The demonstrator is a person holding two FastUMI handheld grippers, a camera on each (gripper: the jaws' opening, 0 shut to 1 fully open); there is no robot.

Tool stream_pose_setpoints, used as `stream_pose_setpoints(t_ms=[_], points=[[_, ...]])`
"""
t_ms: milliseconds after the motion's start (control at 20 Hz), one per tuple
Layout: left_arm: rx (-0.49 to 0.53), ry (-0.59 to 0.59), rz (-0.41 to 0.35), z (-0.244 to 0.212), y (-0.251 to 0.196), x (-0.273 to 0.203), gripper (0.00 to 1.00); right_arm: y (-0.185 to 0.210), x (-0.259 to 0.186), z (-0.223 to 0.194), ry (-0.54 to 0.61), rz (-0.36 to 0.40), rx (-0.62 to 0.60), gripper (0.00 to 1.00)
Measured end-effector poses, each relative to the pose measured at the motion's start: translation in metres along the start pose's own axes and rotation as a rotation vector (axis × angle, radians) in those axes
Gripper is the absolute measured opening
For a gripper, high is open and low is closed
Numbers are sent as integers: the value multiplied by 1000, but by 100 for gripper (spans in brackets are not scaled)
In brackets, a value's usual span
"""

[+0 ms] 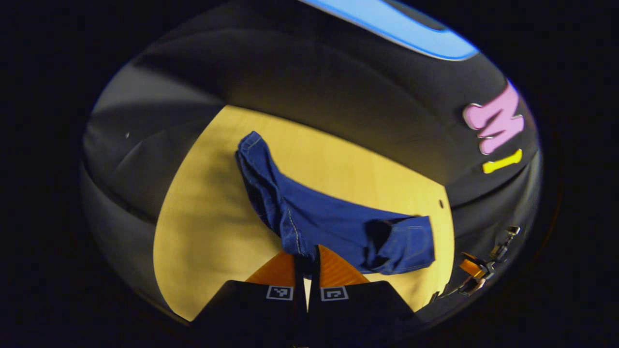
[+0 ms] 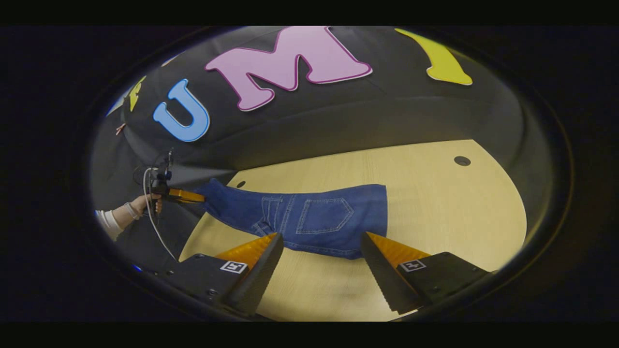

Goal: Grasp the waist and the cuffs of the jeans and fold them to make the two legs overlap; first hold the waist and fold one-third of the jeans toward the cuffs, then hold the cuffs and fold the remaining one-third in the same direction to finish folding.

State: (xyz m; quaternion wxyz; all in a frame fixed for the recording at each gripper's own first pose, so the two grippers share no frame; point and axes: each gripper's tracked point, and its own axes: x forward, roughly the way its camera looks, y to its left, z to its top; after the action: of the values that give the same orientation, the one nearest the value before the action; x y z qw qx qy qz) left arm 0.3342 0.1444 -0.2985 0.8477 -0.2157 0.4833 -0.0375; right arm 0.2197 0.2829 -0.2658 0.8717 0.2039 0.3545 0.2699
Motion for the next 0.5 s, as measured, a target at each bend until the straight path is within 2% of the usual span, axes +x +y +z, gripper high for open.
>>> stream_pose_setpoints(t_ms=[150, 300, 450, 500], points=[[138, -54, -74, 11, -79, -9, 6, -1, -13, 4, -19, -3, -8, 98], [300, -72, -140, 2, -163, -5, 6, -6, -28, 9, -44, -13, -17, 98], [394, -52, -251, -20, -254, 17, 6, -19, -45, 13, -70, -34, -27, 100], [405, -36, -284, -32, -275, 30, 6, -24, -52, 13, -78, -43, -26, 98]])
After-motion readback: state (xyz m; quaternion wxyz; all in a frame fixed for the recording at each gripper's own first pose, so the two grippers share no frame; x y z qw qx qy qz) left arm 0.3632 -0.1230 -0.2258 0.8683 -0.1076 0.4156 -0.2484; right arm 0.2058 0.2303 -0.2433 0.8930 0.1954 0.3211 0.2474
